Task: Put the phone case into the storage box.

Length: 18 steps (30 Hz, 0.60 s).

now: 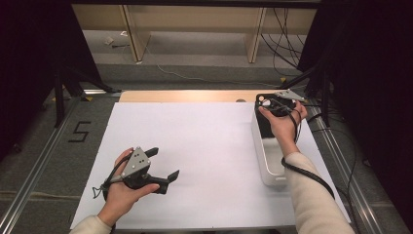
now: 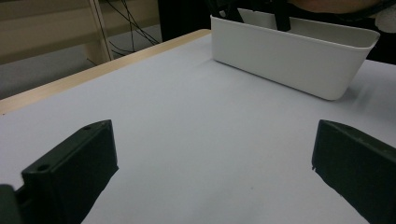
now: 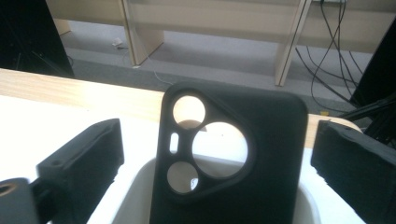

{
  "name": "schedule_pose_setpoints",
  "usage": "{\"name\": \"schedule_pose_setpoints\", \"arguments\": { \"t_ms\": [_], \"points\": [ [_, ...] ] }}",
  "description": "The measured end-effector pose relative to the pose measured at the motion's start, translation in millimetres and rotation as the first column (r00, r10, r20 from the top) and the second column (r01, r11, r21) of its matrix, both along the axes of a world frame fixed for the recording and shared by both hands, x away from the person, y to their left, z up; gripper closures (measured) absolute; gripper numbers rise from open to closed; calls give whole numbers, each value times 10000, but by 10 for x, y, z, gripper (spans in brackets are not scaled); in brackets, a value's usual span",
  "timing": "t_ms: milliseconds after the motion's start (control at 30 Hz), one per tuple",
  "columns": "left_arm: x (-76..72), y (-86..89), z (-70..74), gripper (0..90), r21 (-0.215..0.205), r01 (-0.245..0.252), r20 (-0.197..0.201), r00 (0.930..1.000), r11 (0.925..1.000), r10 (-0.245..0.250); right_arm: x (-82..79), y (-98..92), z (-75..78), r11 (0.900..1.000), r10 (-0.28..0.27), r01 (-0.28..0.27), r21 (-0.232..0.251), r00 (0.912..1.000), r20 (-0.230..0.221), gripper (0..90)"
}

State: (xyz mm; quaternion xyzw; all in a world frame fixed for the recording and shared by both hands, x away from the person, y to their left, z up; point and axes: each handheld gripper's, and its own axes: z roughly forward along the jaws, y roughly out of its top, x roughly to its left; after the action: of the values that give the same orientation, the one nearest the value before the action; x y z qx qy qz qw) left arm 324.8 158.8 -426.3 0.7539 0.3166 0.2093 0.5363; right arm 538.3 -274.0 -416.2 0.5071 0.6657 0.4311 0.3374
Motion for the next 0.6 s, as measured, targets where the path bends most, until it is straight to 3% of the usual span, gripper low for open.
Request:
{"name": "schedule_pose_setpoints", "arguments": {
  "t_ms": [600],
  "points": [
    [0, 1, 3, 0, 5, -71, 9, 10000, 10000, 71, -307, -43, 225, 9962, 805, -821, 291, 9954, 524, 75]
  ]
}}
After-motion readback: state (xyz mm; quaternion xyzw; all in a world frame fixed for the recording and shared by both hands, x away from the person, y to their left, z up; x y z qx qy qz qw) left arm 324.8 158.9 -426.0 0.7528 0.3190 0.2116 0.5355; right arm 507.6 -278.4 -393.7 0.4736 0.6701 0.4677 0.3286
